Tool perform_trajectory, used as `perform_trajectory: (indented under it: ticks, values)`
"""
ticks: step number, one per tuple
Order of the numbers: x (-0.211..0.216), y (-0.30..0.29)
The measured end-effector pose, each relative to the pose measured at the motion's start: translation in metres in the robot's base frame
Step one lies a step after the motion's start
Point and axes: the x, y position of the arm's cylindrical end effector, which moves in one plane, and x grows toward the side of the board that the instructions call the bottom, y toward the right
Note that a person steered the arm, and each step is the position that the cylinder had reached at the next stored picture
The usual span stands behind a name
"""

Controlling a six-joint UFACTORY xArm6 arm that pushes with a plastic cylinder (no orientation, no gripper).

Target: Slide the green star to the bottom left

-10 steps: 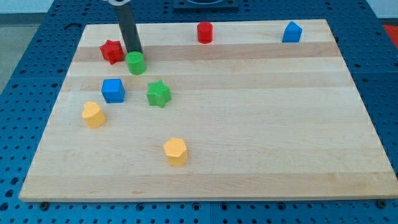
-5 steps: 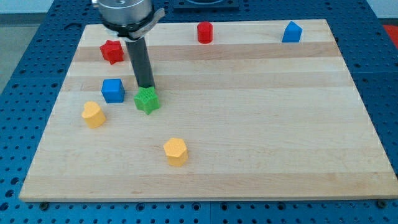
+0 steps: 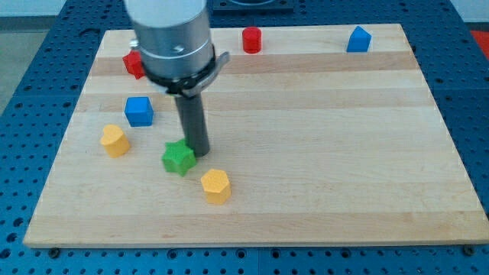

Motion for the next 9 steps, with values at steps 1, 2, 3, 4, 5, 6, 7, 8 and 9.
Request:
perform_trajectory:
  ticks: [1, 2, 3, 4, 5, 6, 7, 8, 9]
  values:
    - [0.012, -0.032]
    - [0.022, -0.052]
    - [0.031, -0.07]
    - [0.037, -0.083]
    - [0.038, -0.09]
    - [0.038, -0.097]
    - [0.038, -0.1]
    - [0.038, -0.108]
    - [0.038, -0.112]
